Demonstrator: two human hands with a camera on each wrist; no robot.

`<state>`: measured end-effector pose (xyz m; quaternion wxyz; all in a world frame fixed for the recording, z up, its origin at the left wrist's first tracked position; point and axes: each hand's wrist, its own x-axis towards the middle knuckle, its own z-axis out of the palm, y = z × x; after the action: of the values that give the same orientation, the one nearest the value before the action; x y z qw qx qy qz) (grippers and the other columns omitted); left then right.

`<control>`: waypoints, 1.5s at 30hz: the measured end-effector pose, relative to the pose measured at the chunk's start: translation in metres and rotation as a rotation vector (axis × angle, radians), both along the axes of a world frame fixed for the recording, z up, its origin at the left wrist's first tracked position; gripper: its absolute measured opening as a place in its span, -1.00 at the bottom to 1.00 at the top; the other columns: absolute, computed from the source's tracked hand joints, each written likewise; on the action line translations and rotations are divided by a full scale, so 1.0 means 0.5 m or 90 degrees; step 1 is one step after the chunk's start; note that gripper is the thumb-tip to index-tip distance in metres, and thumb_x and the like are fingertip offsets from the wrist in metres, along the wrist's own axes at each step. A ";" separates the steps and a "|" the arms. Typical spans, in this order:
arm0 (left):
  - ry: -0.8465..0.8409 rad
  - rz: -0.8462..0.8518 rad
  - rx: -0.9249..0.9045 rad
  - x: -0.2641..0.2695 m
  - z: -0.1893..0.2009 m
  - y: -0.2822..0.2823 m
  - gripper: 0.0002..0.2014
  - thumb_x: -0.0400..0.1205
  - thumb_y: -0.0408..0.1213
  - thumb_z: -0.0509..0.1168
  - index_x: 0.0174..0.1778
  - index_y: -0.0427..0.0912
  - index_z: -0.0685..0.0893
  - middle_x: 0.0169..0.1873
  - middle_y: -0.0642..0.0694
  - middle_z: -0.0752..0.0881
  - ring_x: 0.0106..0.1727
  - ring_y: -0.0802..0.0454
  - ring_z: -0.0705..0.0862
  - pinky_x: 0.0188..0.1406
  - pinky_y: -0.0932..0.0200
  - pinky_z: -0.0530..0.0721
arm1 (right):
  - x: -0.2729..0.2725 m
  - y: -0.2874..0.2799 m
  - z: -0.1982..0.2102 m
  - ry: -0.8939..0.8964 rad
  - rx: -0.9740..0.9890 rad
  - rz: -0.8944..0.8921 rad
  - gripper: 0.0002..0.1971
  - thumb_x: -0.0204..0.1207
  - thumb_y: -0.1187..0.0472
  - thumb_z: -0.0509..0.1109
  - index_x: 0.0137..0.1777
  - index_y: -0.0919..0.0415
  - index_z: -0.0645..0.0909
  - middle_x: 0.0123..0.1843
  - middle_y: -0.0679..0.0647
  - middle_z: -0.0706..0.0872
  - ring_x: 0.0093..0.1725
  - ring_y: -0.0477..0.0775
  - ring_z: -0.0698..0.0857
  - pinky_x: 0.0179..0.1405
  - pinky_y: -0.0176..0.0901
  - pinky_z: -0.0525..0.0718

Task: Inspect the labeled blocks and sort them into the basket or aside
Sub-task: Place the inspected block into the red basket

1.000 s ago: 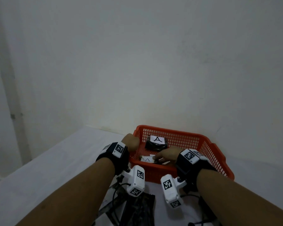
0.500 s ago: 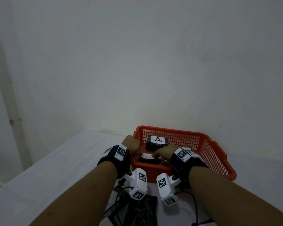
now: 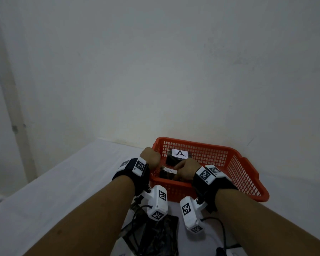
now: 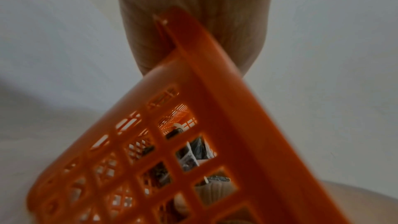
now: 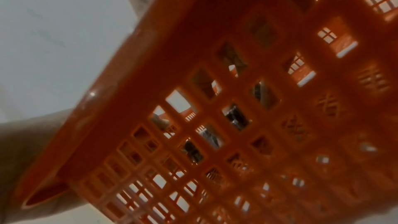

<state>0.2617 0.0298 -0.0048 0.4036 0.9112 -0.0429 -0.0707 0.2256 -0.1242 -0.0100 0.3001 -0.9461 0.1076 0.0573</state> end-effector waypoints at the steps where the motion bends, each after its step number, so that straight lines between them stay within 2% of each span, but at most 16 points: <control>1: -0.003 0.009 -0.019 0.006 0.000 -0.001 -0.65 0.82 -0.38 0.09 0.41 -0.51 0.60 0.39 -0.43 0.66 0.40 -0.33 0.67 0.31 0.01 0.62 | 0.005 0.000 -0.003 -0.008 -0.023 0.006 -0.58 0.50 0.31 0.63 0.37 0.27 0.78 0.37 0.17 0.80 0.31 0.15 0.79 0.17 -0.17 0.75; 7: -0.015 0.012 -0.027 0.006 -0.001 -0.001 -0.65 0.83 -0.36 0.10 0.40 -0.51 0.61 0.36 -0.41 0.69 0.39 -0.33 0.68 0.34 -0.01 0.60 | 0.028 -0.010 -0.018 -0.045 -0.109 0.008 -0.70 0.42 0.26 0.70 0.16 0.22 0.89 0.19 0.11 0.89 0.16 0.09 0.86 0.03 -0.18 0.79; 11: -0.060 -0.037 0.034 -0.007 0.004 0.003 -0.65 0.84 -0.35 0.07 0.40 -0.48 0.62 0.39 -0.39 0.68 0.37 -0.30 0.68 0.36 0.02 0.56 | 0.038 -0.020 -0.028 -0.068 -0.144 -0.001 -0.78 0.55 0.30 0.57 0.17 0.30 0.85 0.21 0.15 0.88 0.17 0.13 0.85 0.17 -0.06 0.84; 15: 0.028 0.034 -0.124 0.032 -0.028 0.001 -0.68 0.75 -0.44 0.17 0.34 -0.53 0.63 0.29 -0.49 0.72 -0.12 -0.11 0.67 0.04 0.02 0.73 | 0.037 -0.023 -0.031 -0.104 -0.142 -0.003 -0.71 0.62 0.31 0.50 0.32 0.24 0.78 0.29 0.10 0.84 0.21 0.10 0.82 0.13 -0.19 0.78; 18: 0.026 0.043 -0.159 0.037 -0.027 0.001 -0.68 0.74 -0.44 0.17 0.35 -0.50 0.63 0.28 -0.49 0.72 0.06 -0.27 0.74 0.09 -0.02 0.74 | 0.036 -0.021 -0.031 -0.108 -0.144 0.015 -0.70 0.64 0.32 0.47 0.35 0.27 0.77 0.37 0.09 0.80 0.30 0.14 0.80 0.16 -0.21 0.72; 22: 0.035 -0.003 0.003 -0.006 0.005 -0.001 -0.66 0.83 -0.39 0.08 0.39 -0.49 0.63 0.38 -0.39 0.68 0.34 -0.29 0.70 0.27 0.05 0.63 | 0.036 -0.019 -0.030 -0.081 -0.150 -0.004 -0.77 0.62 0.36 0.45 0.20 0.37 0.83 0.25 0.24 0.85 0.24 0.21 0.82 0.25 0.01 0.80; 23: 0.033 -0.016 0.036 -0.004 0.002 0.000 -0.66 0.83 -0.39 0.08 0.40 -0.49 0.63 0.38 -0.39 0.68 0.31 -0.27 0.71 0.23 0.07 0.64 | 0.034 -0.021 -0.030 -0.077 -0.148 -0.002 -0.76 0.62 0.36 0.44 0.21 0.36 0.83 0.26 0.24 0.85 0.25 0.22 0.82 0.26 0.01 0.79; 26: 0.043 0.011 -0.057 0.011 -0.005 -0.003 -0.68 0.77 -0.43 0.16 0.38 -0.52 0.61 0.35 -0.45 0.69 0.11 -0.22 0.74 -0.15 0.15 0.66 | 0.030 -0.023 -0.030 -0.070 -0.130 0.002 -0.75 0.59 0.34 0.47 0.24 0.32 0.82 0.27 0.20 0.85 0.23 0.21 0.82 0.24 0.00 0.80; 29: 0.010 -0.037 0.053 -0.003 0.007 0.000 -0.67 0.83 -0.40 0.09 0.38 -0.50 0.62 0.38 -0.39 0.68 0.32 -0.31 0.70 0.22 0.02 0.63 | 0.020 -0.020 -0.010 -0.072 -0.114 -0.011 -0.67 0.54 0.36 0.55 0.31 0.26 0.80 0.30 0.17 0.84 0.24 0.18 0.81 0.11 -0.13 0.77; 32: 0.030 -0.004 -0.012 -0.006 0.014 0.001 -0.67 0.83 -0.38 0.10 0.38 -0.51 0.60 0.38 -0.41 0.68 0.37 -0.35 0.69 0.15 0.02 0.66 | -0.002 -0.017 0.028 -0.100 -0.101 -0.022 -0.58 0.43 0.35 0.66 0.31 0.20 0.80 0.36 0.15 0.80 0.32 0.18 0.77 0.13 -0.14 0.71; 35: 0.016 -0.031 0.032 -0.002 0.013 0.007 -0.65 0.85 -0.29 0.09 0.34 -0.49 0.63 0.35 -0.40 0.70 0.33 -0.35 0.71 0.31 -0.03 0.64 | -0.043 -0.024 0.063 -0.151 -0.081 -0.036 -0.47 0.35 0.29 0.74 0.34 0.10 0.76 0.42 0.09 0.76 0.39 0.14 0.73 0.21 -0.14 0.69; 37: 0.029 -0.025 -0.013 0.002 0.021 0.011 -0.64 0.83 -0.23 0.10 0.17 -0.45 0.68 0.29 -0.39 0.72 0.19 -0.30 0.74 0.17 -0.04 0.71 | -0.081 -0.027 0.084 -0.196 -0.057 -0.030 -0.51 0.41 0.29 0.70 0.35 0.11 0.73 0.42 0.11 0.74 0.38 0.13 0.72 0.23 -0.12 0.68; 39: -0.015 -0.010 -0.003 0.009 0.023 0.017 -0.59 0.80 -0.12 0.12 0.13 -0.43 0.69 0.25 -0.41 0.73 0.03 -0.25 0.70 -0.07 0.06 0.65 | -0.129 -0.024 0.104 -0.243 -0.046 -0.013 -0.55 0.48 0.27 0.63 0.37 0.15 0.72 0.39 0.12 0.76 0.35 0.10 0.72 0.18 -0.17 0.64; 41: -0.033 -0.007 0.038 0.007 0.032 0.030 -0.49 0.78 -0.02 0.13 0.22 -0.47 0.68 0.23 -0.43 0.74 0.05 -0.26 0.73 -0.17 0.15 0.58 | -0.181 -0.017 0.119 -0.275 -0.032 0.006 -0.56 0.51 0.25 0.61 0.39 0.15 0.71 0.36 0.10 0.76 0.34 0.06 0.71 0.09 -0.24 0.55; 43: -0.090 0.013 0.067 -0.008 0.046 0.049 -0.48 0.75 -0.02 0.19 0.22 -0.50 0.70 0.24 -0.42 0.75 0.18 -0.30 0.74 -0.10 0.11 0.57 | -0.229 -0.008 0.126 -0.293 -0.022 0.027 -0.56 0.50 0.22 0.61 0.38 0.10 0.72 0.35 0.05 0.75 0.29 0.00 0.69 -0.02 -0.36 0.49; 45: -0.136 0.023 0.088 -0.038 0.062 0.074 -0.53 0.72 -0.08 0.26 0.31 -0.46 0.69 0.33 -0.38 0.72 0.33 -0.28 0.69 0.15 0.02 0.62 | -0.273 0.004 0.125 -0.297 -0.012 0.047 -0.55 0.48 0.18 0.64 0.38 0.05 0.71 0.29 -0.03 0.75 0.15 -0.12 0.69 -0.22 -0.57 0.41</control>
<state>0.2425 0.0667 0.0265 0.3344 0.9397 -0.0646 0.0310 0.0892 -0.1221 0.0527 0.3054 -0.9399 0.0013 -0.1528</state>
